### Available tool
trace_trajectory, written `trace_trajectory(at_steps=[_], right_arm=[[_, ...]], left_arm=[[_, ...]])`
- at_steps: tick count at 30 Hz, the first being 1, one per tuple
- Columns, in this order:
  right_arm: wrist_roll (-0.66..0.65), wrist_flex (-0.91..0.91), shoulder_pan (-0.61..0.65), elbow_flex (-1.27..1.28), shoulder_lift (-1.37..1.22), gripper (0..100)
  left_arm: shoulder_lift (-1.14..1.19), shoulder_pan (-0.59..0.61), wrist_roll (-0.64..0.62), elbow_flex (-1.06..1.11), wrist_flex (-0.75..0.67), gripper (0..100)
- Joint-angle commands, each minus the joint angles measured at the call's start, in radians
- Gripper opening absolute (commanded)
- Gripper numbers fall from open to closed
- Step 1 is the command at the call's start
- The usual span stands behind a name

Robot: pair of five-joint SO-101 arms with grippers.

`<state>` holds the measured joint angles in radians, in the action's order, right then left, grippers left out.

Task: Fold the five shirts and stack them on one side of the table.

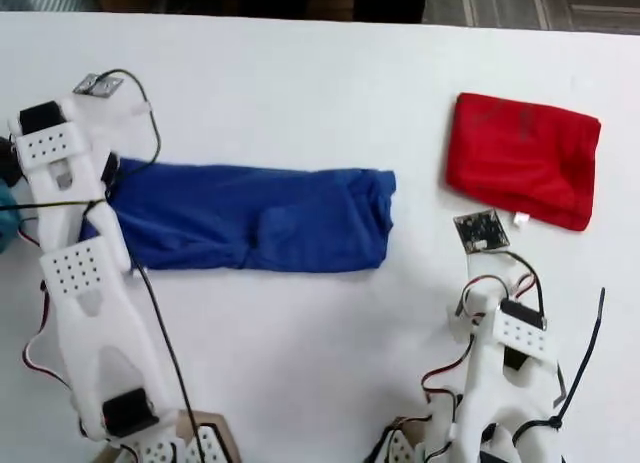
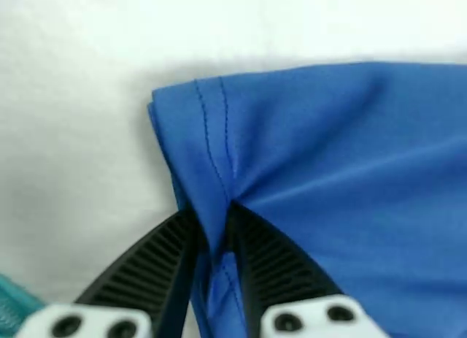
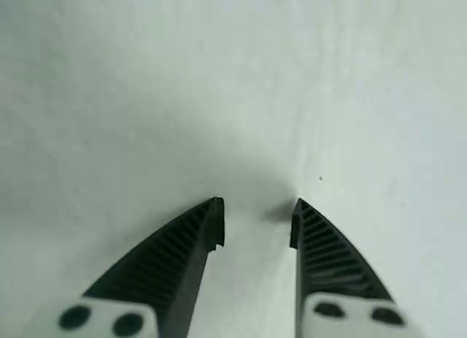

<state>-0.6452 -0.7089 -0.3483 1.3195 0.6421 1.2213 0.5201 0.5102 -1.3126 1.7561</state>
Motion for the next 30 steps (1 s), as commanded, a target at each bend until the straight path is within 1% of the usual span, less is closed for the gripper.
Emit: trace_trajectory(at_steps=[1, 6, 12, 14, 16, 18, 20, 24, 30], right_arm=[[0.005, 0.013, -0.001, -0.003, 0.028, 15.6], [0.005, 0.013, -0.001, -0.003, 0.028, 15.6], [0.005, 0.013, -0.001, -0.003, 0.028, 15.6], [0.005, 0.013, -0.001, -0.003, 0.028, 15.6], [0.005, 0.013, -0.001, -0.003, 0.028, 15.6], [0.005, 0.013, -0.001, -0.003, 0.028, 15.6], [0.005, 0.013, -0.001, -0.003, 0.028, 15.6], [0.005, 0.013, -0.001, -0.003, 0.028, 15.6], [0.005, 0.013, -0.001, -0.003, 0.028, 15.6]], left_arm=[[-0.031, 0.037, 0.011, -0.024, 0.015, 2], [-0.083, 0.041, 0.017, -0.013, 0.025, 2], [-0.054, 0.040, 0.021, -0.016, 0.017, 3], [-0.043, 0.041, 0.017, -0.015, 0.020, 9], [-0.044, 0.052, 0.002, -0.021, 0.023, 18], [-0.068, 0.071, -0.063, -0.024, 0.021, 23], [-0.103, 0.087, -0.103, -0.024, 0.020, 23], [-0.133, 0.117, -0.107, -0.013, 0.023, 23], [-0.028, 0.155, -0.107, -0.012, 0.025, 23]])
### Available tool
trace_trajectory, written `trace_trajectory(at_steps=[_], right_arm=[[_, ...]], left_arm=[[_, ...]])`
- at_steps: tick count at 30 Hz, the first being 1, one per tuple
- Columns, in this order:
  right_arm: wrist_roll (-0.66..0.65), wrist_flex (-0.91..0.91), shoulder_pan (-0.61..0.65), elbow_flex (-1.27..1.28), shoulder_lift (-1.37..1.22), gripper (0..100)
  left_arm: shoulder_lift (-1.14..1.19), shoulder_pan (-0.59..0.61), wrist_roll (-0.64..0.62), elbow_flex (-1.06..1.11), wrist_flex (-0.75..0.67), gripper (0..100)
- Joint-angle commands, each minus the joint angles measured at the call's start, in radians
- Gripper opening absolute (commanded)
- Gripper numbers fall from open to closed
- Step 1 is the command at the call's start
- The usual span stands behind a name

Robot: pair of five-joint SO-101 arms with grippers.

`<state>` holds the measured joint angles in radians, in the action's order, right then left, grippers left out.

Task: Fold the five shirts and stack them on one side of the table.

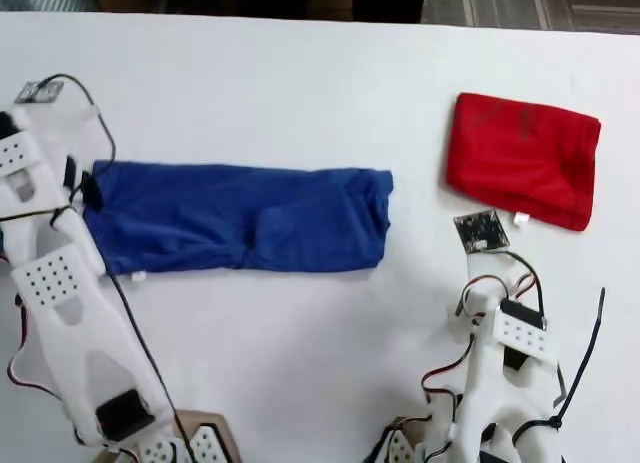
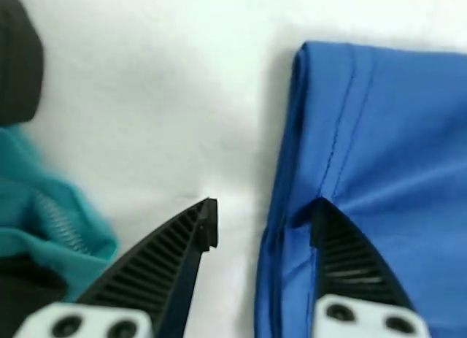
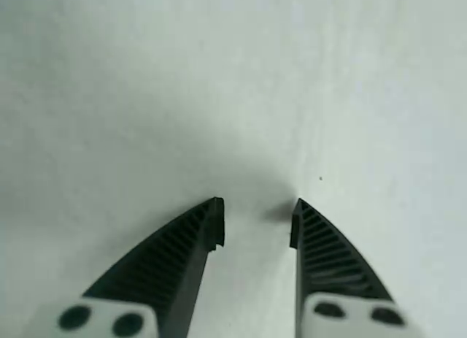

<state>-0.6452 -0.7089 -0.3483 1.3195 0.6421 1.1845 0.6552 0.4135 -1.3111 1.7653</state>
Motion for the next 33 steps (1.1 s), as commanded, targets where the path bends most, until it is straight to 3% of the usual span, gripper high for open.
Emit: trace_trajectory(at_steps=[1, 10, 15, 25, 33], right_arm=[[0.005, 0.013, -0.001, -0.003, 0.028, 15.6], [0.005, 0.013, -0.001, -0.003, 0.028, 15.6], [0.005, 0.013, -0.001, -0.003, 0.027, 15.6], [0.005, 0.013, -0.001, -0.003, 0.027, 15.6], [0.005, 0.013, -0.001, -0.003, 0.027, 15.6]], left_arm=[[0.032, 0.021, -0.009, -0.013, 0.015, 23], [0.150, 0.002, 0.072, -0.013, 0.020, 22], [0.152, -0.002, 0.106, -0.015, 0.020, 1], [0.138, -0.005, 0.104, -0.025, 0.018, 3], [-0.183, -0.086, 0.060, 0.148, 0.021, 2]])
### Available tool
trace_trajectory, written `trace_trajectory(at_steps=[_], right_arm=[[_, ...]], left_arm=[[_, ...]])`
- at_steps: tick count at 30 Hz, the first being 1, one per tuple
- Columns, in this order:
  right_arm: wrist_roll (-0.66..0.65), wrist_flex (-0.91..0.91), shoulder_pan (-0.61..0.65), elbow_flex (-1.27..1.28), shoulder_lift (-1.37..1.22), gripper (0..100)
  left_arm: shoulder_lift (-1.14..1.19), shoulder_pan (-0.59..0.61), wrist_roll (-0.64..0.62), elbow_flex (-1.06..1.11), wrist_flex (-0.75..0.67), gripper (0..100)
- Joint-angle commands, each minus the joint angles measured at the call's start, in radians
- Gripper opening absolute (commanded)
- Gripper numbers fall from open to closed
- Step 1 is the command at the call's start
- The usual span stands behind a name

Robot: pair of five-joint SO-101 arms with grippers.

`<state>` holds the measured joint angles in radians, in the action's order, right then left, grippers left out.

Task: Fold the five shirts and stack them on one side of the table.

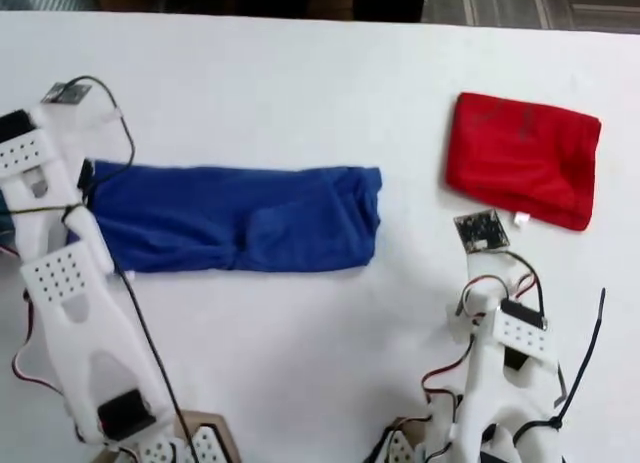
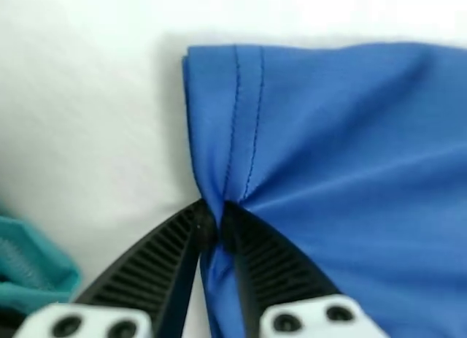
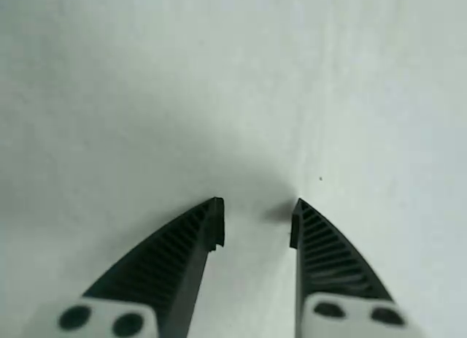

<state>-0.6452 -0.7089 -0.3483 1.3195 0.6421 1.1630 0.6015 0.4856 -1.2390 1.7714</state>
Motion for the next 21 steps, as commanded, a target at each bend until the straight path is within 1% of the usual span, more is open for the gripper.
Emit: trace_trajectory(at_steps=[1, 6, 9, 15, 19, 21], right_arm=[[0.005, 0.013, -0.001, -0.003, 0.027, 15.6], [0.005, 0.015, -0.001, -0.003, 0.027, 15.6], [0.005, 0.015, -0.001, -0.003, 0.027, 15.6], [0.005, 0.015, -0.007, -0.003, 0.027, 15.6], [0.006, 0.015, -0.008, -0.003, 0.027, 15.6], [0.040, 0.015, -0.022, -0.003, 0.033, 15.6]], left_arm=[[-0.218, -0.057, -0.017, 0.133, 0.015, 2], [-0.483, -0.190, -0.100, 0.406, 0.014, 2], [-0.608, -0.293, -0.118, 0.509, 0.012, 2], [-0.763, -0.499, -0.117, 0.530, 0.009, 2], [-0.795, -0.628, -0.117, 0.530, 0.008, 2], [-0.798, -0.692, -0.118, 0.530, 0.008, 2]])
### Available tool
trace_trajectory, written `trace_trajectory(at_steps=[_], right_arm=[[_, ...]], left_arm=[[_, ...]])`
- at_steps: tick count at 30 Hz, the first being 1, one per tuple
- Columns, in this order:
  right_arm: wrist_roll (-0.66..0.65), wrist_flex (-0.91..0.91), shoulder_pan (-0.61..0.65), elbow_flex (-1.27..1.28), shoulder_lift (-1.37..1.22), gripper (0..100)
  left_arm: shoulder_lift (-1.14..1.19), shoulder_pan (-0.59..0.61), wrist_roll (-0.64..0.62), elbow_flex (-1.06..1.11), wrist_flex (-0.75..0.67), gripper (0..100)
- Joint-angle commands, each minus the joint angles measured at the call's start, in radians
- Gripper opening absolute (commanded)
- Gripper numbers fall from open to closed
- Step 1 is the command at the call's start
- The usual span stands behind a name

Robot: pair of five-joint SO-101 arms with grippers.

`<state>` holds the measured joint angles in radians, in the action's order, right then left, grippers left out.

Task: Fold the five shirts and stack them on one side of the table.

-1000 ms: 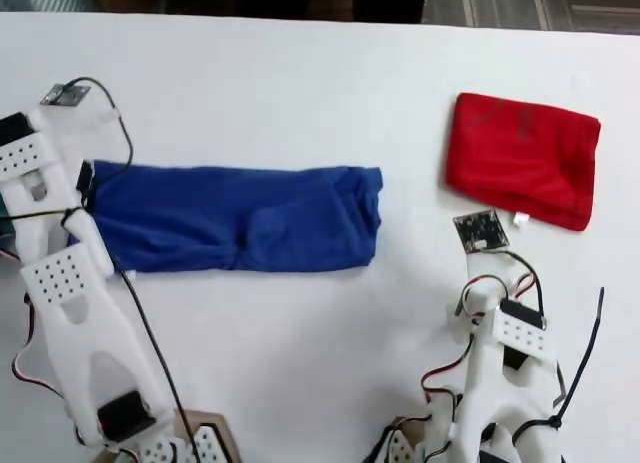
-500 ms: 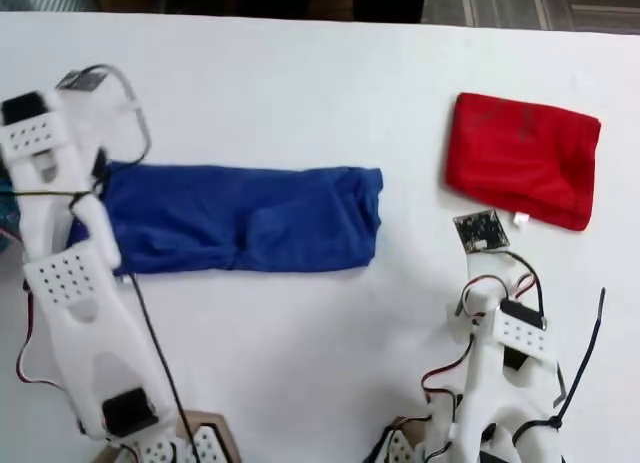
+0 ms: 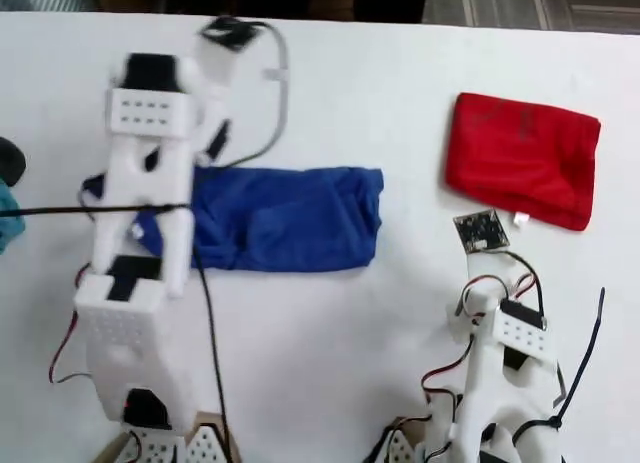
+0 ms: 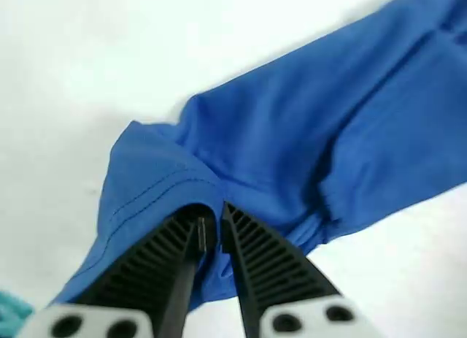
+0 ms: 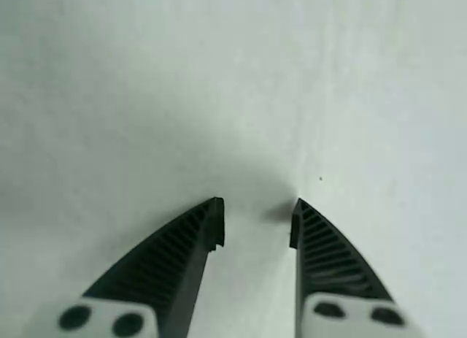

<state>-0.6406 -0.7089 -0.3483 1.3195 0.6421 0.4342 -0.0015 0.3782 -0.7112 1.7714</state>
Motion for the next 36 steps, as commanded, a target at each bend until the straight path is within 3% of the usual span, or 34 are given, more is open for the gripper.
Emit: trace_trajectory(at_steps=[1, 5, 18, 23, 36], right_arm=[[0.058, 0.021, -0.039, -0.003, 0.036, 15.6], [0.121, 0.067, -0.108, -0.003, 0.036, 15.6], [0.130, 0.070, -0.111, -0.003, 0.036, 15.6], [0.130, 0.070, -0.111, -0.003, 0.036, 15.6], [0.130, 0.070, -0.110, -0.003, 0.036, 15.6]], left_arm=[[-0.071, -0.120, -0.015, 0.002, 0.008, 2], [-0.069, -0.233, -0.080, -0.010, 0.008, 2], [-0.063, -0.459, -0.164, -0.064, -0.037, 2], [-0.054, -0.480, -0.164, -0.064, -0.132, 2], [0.126, -0.494, -0.158, -0.151, -0.147, 2]])
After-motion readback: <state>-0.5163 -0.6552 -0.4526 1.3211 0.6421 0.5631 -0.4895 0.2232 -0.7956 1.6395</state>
